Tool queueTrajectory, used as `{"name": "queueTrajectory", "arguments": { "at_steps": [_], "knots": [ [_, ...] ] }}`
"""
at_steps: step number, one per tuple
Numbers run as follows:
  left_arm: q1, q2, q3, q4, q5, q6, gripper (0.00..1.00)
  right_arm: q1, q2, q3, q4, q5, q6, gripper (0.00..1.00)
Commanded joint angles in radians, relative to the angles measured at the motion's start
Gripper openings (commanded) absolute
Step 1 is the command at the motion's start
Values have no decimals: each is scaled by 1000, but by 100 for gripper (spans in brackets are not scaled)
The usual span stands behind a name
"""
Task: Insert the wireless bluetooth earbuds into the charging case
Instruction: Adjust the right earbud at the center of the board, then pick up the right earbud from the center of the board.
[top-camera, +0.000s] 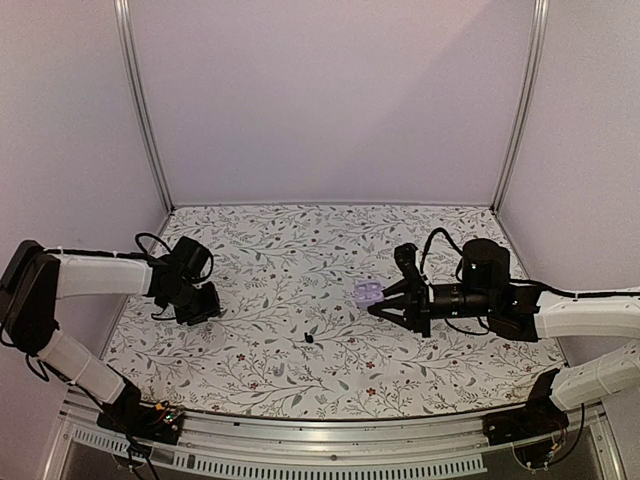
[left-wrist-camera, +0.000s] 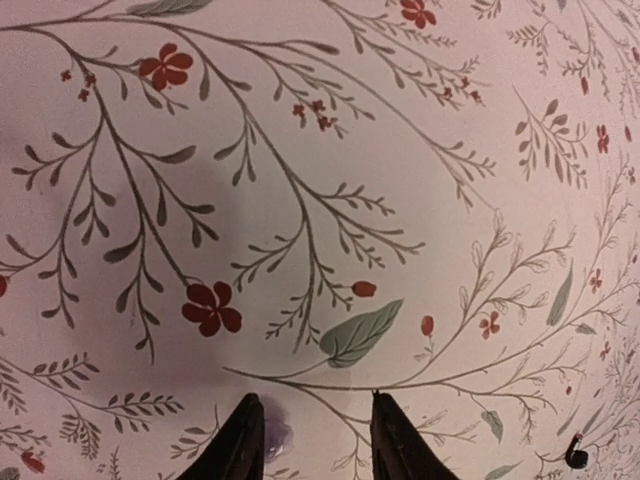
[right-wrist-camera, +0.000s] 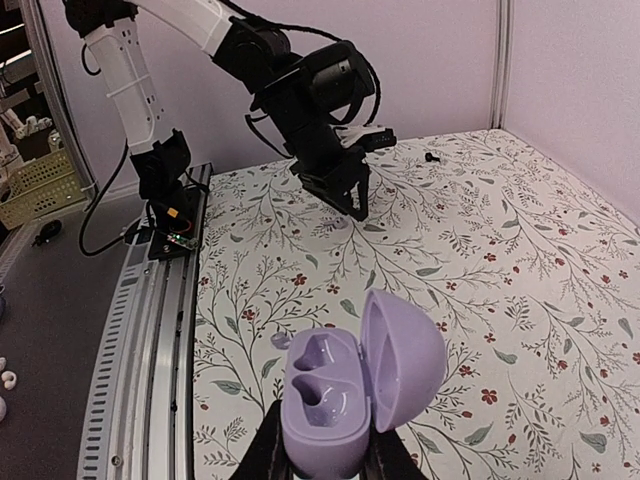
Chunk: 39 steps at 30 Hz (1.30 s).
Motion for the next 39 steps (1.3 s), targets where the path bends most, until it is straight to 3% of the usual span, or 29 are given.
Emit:
{"name": "queueTrajectory", "arguments": {
  "at_steps": [1, 7, 11, 13, 20, 22, 24, 39],
  "knots": [
    [13, -23, 58, -70, 13, 195, 39, -5, 0, 14, -3, -1, -11, 0],
    [13, -52, 125, -165, -48, 433, 54, -5, 0, 15, -4, -1, -9, 0],
    [8, -32, 189, -273, -126, 507, 57, -5, 2, 15, -3, -2, -10, 0],
    [7, -27, 209, -260, -37, 555, 56, -5, 3, 16, -3, -3, -8, 0],
    [7, 121, 336, -412, -62, 675, 51, -5, -14, 5, -11, 4, -10, 0],
    [5, 141, 338, -426, -76, 681, 47, -5, -16, 0, -6, 6, -5, 0],
    [4, 149, 329, -412, 24, 684, 45, -5, -14, -1, -3, 5, 0, 0],
    [-43, 256, 336, -436, -5, 677, 39, -5, -13, -7, 0, 9, -2, 0]
  ]
}}
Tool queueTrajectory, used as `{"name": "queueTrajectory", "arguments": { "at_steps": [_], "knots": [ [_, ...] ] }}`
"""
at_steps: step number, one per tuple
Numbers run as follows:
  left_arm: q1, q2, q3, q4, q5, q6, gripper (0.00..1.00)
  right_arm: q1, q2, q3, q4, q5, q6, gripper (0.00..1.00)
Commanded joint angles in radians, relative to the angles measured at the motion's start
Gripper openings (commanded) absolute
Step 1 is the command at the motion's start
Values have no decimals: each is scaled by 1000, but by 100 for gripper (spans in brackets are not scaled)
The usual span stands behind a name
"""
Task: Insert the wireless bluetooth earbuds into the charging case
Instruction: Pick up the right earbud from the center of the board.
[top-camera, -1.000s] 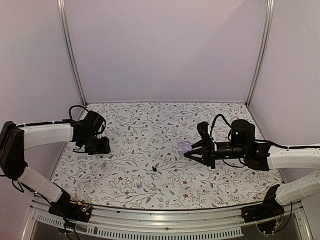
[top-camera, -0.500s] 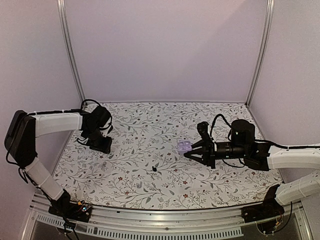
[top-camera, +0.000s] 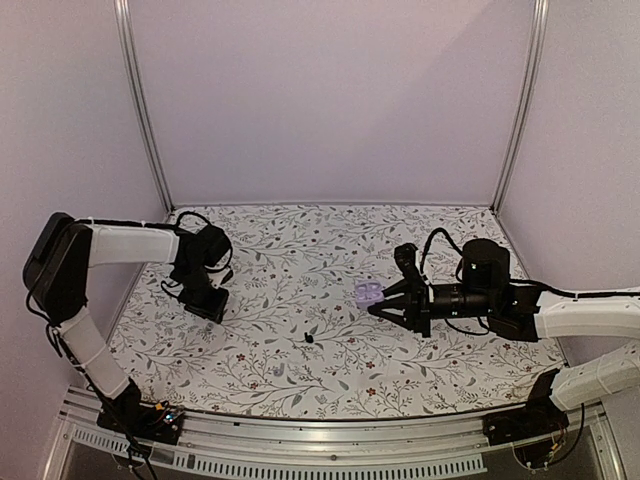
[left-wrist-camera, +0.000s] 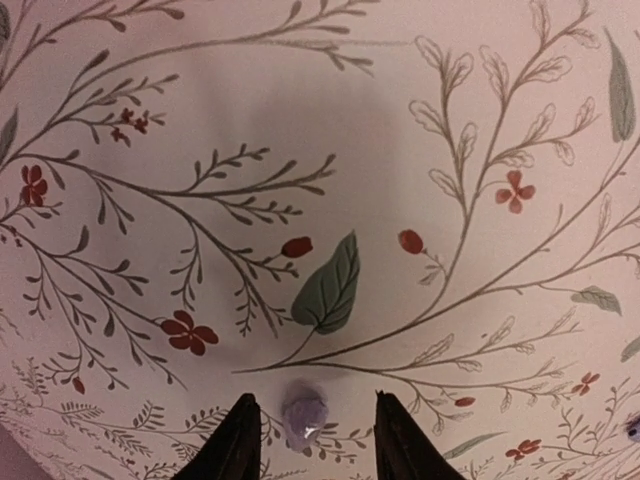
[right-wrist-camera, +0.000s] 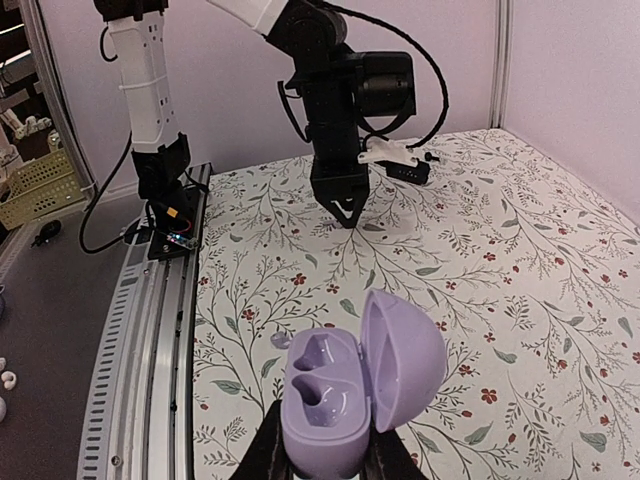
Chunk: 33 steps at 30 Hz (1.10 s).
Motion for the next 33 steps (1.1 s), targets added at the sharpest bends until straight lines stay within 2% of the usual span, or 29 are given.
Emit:
{"name": "queueTrajectory", "arguments": {
  "at_steps": [1, 20, 26, 33],
  "knots": [
    [-18, 30, 12, -24, -10, 5, 38, -5, -14, -8, 1, 7, -2, 0],
    [-47, 84, 27, -63, -30, -23, 20, -5, -8, -11, 6, 9, -10, 0],
    [-54, 64, 26, -79, -21, -40, 27, -5, -5, -9, 9, 4, -10, 0],
    [-60, 78, 26, -88, -12, -43, 27, -5, -5, -13, 14, 3, -5, 0]
  ]
}}
